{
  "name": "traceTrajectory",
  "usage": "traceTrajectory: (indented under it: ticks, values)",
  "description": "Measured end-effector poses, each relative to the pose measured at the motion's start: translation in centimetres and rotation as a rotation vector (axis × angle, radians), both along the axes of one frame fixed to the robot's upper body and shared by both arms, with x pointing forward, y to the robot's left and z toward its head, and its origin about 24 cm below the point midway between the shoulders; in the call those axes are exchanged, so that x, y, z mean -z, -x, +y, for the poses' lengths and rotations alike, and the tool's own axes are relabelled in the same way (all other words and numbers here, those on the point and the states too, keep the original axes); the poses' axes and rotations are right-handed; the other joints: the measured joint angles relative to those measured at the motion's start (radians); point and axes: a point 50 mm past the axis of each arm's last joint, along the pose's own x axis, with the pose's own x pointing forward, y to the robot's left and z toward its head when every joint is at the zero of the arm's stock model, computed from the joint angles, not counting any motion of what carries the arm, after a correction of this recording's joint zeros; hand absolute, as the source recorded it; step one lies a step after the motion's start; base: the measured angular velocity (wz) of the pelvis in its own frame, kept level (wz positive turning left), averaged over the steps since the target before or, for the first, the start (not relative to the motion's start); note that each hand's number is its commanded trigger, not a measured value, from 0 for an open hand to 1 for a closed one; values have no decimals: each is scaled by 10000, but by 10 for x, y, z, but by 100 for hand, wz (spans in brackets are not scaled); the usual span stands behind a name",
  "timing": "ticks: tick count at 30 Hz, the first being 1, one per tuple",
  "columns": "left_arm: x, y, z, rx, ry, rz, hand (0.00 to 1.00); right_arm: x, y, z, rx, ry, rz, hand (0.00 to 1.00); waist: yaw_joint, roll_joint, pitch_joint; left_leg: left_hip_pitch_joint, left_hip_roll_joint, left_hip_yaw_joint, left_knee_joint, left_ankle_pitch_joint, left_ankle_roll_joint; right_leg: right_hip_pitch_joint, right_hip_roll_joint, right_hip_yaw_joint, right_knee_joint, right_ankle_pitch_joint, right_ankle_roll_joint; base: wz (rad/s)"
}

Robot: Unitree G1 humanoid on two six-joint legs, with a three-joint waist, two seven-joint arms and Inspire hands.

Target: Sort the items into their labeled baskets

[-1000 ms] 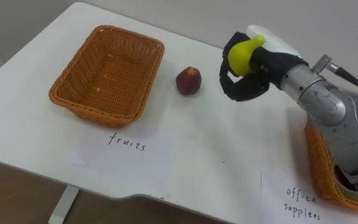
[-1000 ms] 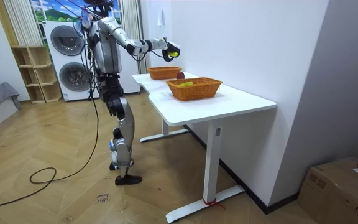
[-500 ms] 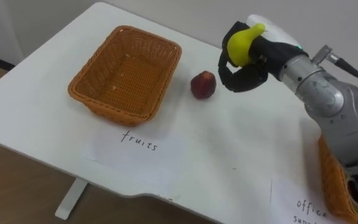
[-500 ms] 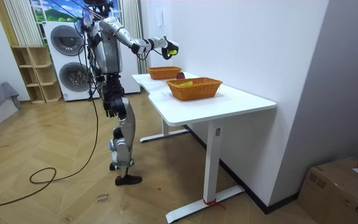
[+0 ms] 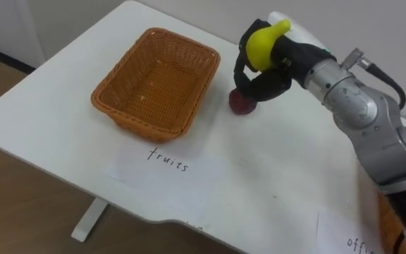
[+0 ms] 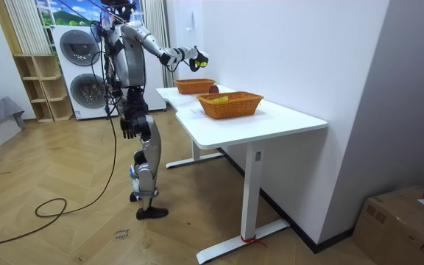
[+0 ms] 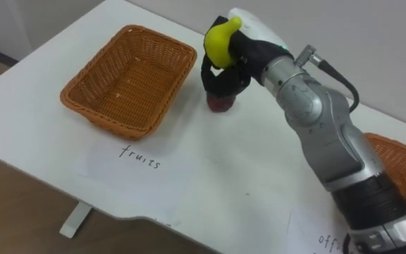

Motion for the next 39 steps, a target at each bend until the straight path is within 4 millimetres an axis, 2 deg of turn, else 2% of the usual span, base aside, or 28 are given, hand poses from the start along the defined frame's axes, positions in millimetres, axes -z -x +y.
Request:
traceTrajectory:
  ticks: [3, 10, 18, 29, 34, 39]
  values:
    - [-1, 0, 0, 8, -13, -53, 0, 1, 0, 2, -9, -120, 61, 100, 75, -6, -5, 17, -12, -176, 16, 1, 0, 83, -4, -33, -2, -6, 10, 16]
    - [-1, 5, -4, -42, 63, 11, 0, 5, -1, 4, -11, -505, 270, 100, 332, 5, 2, 15, -29, -263, 41, 5, 7, 179, -88, -284, -2, -26, 42, 8]
    - [-1, 8, -4, -50, 51, 45, 0, 13, -5, 2, 343, -664, 404, 100, 365, 18, 12, 0, -55, -424, 45, 12, 13, 226, -118, -360, -5, -43, 71, 5]
    - [-1, 9, -4, -37, 48, 62, 0, 19, -7, 12, 530, -1136, 351, 100, 391, 13, 9, -110, -136, -689, 38, 30, 42, 230, -141, -569, -4, -106, 174, 9]
    - [-1, 8, -4, -39, 32, 37, 0, 19, -10, 11, 715, -1163, 260, 100, 598, 20, 12, -99, -193, -709, 30, 48, 77, 233, -188, -565, -5, -130, 212, 0]
    - [-1, 11, -3, 25, -6, 174, 0, 21, -12, 15, 705, -966, 250, 100, 662, 23, 14, -96, -202, -763, 25, 51, 83, 242, -258, -584, -4, -134, 218, 0]
